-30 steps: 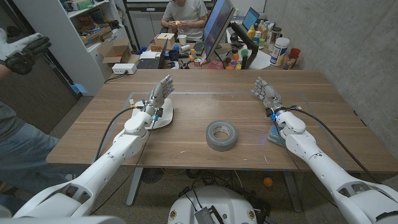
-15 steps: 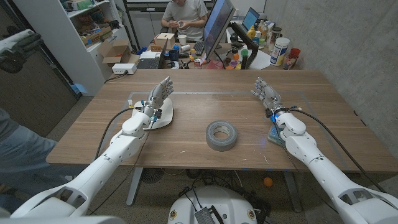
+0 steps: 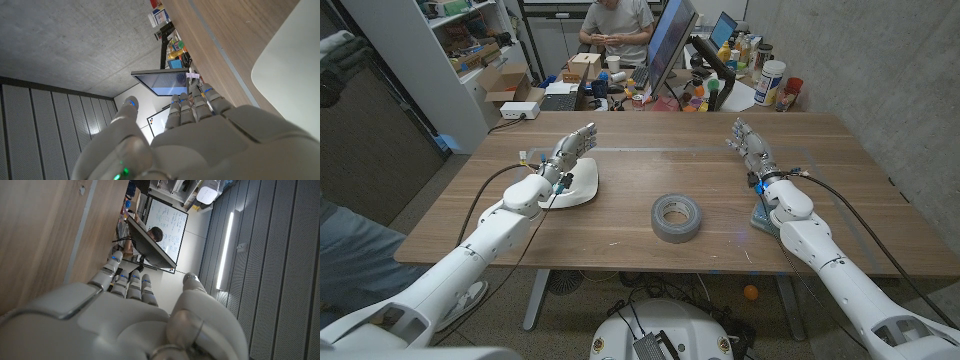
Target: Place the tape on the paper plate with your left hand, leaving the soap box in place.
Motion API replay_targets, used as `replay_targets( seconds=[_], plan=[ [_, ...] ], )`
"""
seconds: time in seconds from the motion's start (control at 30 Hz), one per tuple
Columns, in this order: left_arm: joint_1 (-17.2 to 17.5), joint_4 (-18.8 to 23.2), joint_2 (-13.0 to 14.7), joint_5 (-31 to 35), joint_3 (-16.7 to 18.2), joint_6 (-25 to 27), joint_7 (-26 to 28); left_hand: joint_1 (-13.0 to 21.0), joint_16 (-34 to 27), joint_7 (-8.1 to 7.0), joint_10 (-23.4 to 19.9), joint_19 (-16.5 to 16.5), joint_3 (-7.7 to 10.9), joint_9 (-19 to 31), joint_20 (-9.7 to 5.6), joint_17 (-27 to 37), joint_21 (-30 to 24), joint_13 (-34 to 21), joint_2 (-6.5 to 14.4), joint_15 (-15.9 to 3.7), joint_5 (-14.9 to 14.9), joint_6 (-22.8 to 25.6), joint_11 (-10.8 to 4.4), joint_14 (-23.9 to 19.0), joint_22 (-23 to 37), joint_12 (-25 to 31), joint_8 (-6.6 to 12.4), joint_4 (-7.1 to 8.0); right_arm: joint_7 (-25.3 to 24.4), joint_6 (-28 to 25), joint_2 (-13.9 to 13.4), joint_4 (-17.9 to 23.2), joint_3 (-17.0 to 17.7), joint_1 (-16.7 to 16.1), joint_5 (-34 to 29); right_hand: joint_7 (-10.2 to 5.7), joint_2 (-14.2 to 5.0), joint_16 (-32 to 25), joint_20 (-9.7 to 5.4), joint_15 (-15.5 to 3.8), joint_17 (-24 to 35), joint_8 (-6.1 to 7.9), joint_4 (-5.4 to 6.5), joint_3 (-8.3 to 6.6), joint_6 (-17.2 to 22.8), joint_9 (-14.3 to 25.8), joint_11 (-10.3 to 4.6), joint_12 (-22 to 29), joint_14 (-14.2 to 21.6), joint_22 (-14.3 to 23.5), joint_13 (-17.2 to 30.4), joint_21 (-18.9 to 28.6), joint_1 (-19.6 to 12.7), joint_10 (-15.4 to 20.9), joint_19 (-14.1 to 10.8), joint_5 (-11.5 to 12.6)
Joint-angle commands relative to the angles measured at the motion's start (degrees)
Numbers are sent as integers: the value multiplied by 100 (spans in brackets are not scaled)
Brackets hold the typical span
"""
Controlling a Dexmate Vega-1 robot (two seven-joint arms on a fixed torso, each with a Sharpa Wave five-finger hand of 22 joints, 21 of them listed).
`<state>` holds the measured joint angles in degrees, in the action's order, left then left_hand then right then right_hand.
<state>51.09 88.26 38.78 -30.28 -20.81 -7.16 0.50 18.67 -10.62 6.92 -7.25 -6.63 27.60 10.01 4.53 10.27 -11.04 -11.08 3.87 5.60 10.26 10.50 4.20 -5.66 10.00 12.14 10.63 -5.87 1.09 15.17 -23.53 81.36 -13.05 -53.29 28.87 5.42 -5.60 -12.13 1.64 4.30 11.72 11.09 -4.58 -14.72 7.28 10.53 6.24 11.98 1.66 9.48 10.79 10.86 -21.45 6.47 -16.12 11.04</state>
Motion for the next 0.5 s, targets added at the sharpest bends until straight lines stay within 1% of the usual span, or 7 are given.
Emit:
replay_targets(
  seconds=[0.03, 0.17, 0.27, 0.4, 0.5],
  plan=[
    [144, 1017, 729, 593, -46, 818, 274, 139, -28, 8, -39, -25, 65, 31, 25, 9, -17, -29, 33, -2, 51, 67, -11, -36, 22, 16, 53, -70, -104, 38, -198, 422, 128, -175, 4, 17, 9, -42, 11, -13, 8, 50, -23, 2, 49, 28, 3, 17, 47, 31, 15, 28, -85, 41, -37, 28],
    [141, 1494, 1064, 898, -76, 1222, 363, 200, -27, -8, -49, -18, 95, 32, 19, 7, -15, -31, 56, -8, 61, 76, -25, -37, 21, 20, 57, -112, -22, 163, -182, 342, 202, -145, 114, 14, 10, -43, 4, -14, 8, 52, -27, 4, 59, 28, 8, 15, 55, 31, 15, 29, -86, 47, -42, 28],
    [111, 1855, 1287, 1107, -109, 1553, 388, 268, -26, -15, -53, -1, 126, 34, 21, 6, -9, -33, 76, -11, 71, 72, -35, -41, 19, 22, 56, -160, 23, 167, -203, 355, 250, -142, 183, 5, 12, -44, -1, -15, 8, 54, -32, 6, 67, 28, 3, 15, 63, 32, 15, 29, -88, 53, -44, 28],
    [-13, 2276, 1540, 1512, -253, 1972, 362, 367, -24, -24, -57, 26, 172, 35, 46, 4, -1, -36, 105, -16, 83, 82, -42, -44, 18, 23, 61, -226, 101, 187, -267, 410, 311, -191, 243, -8, 14, -45, 2, -16, 7, 57, -38, 10, 81, 28, 5, 14, 72, 32, 15, 30, -89, 61, -47, 28],
    [-102, 2585, 1689, 1873, -389, 2295, 360, 452, -22, -72, -40, 46, 208, 37, 43, 3, 3, -39, 127, -30, 93, 82, -42, -46, 18, 17, 62, -278, 126, 149, -311, 467, 355, -234, 289, -11, 13, -48, 11, -1, 8, 55, -41, 13, 84, 29, 1, 13, 85, 32, 16, 29, -87, 68, -48, 29]
  ],
)
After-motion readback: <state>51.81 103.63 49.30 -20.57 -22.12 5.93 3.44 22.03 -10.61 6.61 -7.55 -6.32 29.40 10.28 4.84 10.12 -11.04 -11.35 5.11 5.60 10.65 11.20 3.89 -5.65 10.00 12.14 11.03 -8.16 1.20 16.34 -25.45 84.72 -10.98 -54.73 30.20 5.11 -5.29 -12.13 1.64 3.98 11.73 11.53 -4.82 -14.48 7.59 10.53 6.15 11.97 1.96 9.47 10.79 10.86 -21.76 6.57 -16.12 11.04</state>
